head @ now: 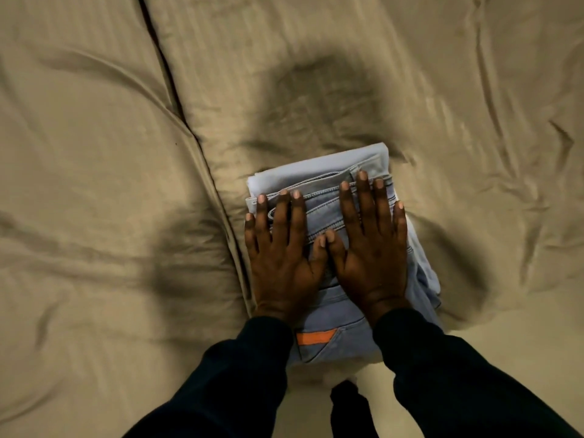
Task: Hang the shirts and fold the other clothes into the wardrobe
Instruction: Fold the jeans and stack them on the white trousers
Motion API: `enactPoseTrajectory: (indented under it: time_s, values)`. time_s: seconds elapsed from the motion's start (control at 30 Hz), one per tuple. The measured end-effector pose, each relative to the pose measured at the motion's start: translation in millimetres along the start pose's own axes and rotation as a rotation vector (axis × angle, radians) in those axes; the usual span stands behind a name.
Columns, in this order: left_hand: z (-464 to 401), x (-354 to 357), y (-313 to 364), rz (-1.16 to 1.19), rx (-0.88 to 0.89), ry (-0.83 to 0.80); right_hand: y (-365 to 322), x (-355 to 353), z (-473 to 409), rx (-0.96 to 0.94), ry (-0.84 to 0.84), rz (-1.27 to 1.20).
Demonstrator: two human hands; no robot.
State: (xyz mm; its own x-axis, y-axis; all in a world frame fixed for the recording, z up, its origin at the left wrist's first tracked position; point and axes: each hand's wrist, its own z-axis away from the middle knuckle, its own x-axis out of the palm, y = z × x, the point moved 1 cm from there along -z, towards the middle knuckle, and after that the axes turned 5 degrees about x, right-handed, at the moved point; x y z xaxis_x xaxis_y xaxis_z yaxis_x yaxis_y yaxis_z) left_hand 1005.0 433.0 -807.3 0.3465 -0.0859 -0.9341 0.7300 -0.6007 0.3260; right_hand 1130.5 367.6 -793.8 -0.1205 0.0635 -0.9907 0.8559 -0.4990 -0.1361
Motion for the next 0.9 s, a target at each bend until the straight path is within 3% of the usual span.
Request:
enactPoseTrajectory:
  time_s: [0.37,0.43,0.5,0.57,0.6,0.7,0.8,0.9]
  values:
    - [-1,-15,5,0.102,-0.007,-0.003,-5,-17,0,-0.008,-0.020,-0.084]
    - [1,-26,6,0.193,-0.095,0.015,2,-38,-2,0.016,-0.001,-0.298]
    - [6,-43,3,0.517,-0.394,0.094,21,-56,-7,0.180,0.035,-0.511]
    - [12,-65,3,1.032,-0.762,0.104,44,-63,-12,0.383,-0.148,-0.688]
    - [16,-70,0,1.197,-0.846,0.034,52,-63,-14,0.397,-0.288,-0.751]
    - [20,-70,-28,1.227,-0.760,-0.221,70,-54,-28,0.344,-0.502,-0.747]
    - [9,-71,-40,1.217,-0.735,-0.417,88,-28,-49,0.445,-0.712,-0.799]
    - [3,-75,-28,1.372,-0.644,-0.552,104,-7,-59,0.458,-0.789,-0.789]
